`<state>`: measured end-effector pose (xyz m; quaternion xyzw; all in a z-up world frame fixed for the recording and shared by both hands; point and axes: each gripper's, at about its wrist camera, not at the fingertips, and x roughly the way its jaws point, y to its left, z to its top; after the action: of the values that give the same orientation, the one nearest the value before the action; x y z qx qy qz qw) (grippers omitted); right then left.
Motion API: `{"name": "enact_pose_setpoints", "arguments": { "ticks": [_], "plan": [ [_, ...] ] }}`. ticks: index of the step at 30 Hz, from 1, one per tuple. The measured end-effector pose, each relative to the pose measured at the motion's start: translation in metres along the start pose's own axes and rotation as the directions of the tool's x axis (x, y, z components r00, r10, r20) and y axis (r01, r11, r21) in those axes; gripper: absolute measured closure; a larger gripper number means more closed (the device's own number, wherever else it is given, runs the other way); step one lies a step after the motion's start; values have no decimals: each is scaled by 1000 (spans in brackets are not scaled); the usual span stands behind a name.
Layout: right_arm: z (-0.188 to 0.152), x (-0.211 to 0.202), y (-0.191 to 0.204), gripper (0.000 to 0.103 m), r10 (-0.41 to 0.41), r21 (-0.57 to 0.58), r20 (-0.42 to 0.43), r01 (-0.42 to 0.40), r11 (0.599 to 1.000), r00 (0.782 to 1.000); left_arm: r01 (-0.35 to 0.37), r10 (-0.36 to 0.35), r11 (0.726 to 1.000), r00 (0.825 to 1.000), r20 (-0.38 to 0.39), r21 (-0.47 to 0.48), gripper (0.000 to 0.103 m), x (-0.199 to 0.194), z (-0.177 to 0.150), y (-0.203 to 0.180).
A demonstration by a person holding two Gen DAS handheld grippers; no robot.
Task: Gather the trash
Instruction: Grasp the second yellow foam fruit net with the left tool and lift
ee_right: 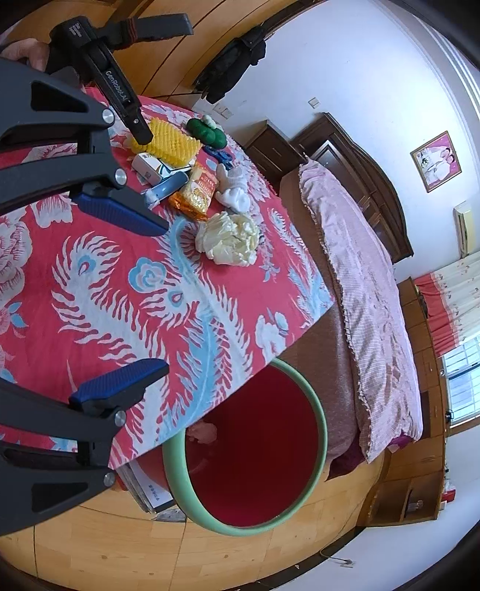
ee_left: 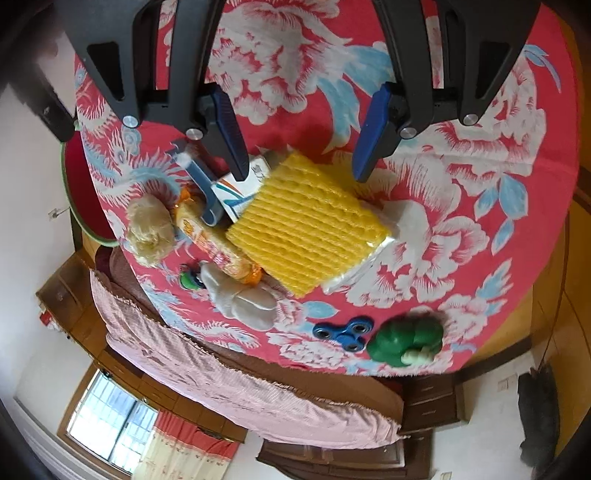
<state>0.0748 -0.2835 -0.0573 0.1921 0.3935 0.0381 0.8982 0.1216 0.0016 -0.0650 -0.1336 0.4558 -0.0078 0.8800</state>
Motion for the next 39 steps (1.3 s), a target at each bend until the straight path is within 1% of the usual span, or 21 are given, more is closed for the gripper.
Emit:
{"name": "enact_pose_setpoints", "arguments": {
  "ticks": [3,7,12,16,19,22,24,25,27,30,34,36,39],
  "plan": [
    [-1,5,1,32,-7,-4,-13,6,1000,1000,21,-21,999,1000,3,-32,45,6,4,5],
    [-1,10,1,32,-13,-7,-26,13,1000,1000,83,-82,994,996,17,-70,45,12,8,10],
    [0,18,3,32,-17,-9,-40,17,1000,999,106,-105,989,994,22,-98,45,21,13,16],
    [0,24,4,32,-18,-16,-53,17,1000,998,148,-147,977,989,18,-152,45,29,17,24],
    [1,28,6,32,-20,-22,-58,18,1000,998,190,-189,963,982,20,-192,53,33,19,30],
    [1,32,7,32,-21,-26,-68,19,999,997,230,-230,950,973,26,-213,64,34,20,34],
    [1,36,9,32,-18,-30,-74,16,999,997,260,-259,943,965,32,-210,74,33,20,35],
    [1,37,11,32,-19,-35,-76,16,999,997,269,-267,942,963,39,-201,76,32,20,35],
    [1,39,14,32,-17,-44,-81,14,999,997,282,-277,940,960,49,-192,86,29,19,34],
    [0,42,21,32,-8,-62,-90,3,998,996,302,-295,934,953,64,-190,88,25,19,36],
    [-2,46,34,32,3,-93,-99,-12,996,995,320,-308,931,947,90,-177,89,14,19,39],
    [-3,48,41,32,15,-105,-106,-26,994,994,321,-308,932,946,101,-167,89,7,19,42],
    [-5,52,53,32,30,-131,-114,-45,990,993,306,-291,942,949,121,-140,90,-5,18,46]
  ]
}}
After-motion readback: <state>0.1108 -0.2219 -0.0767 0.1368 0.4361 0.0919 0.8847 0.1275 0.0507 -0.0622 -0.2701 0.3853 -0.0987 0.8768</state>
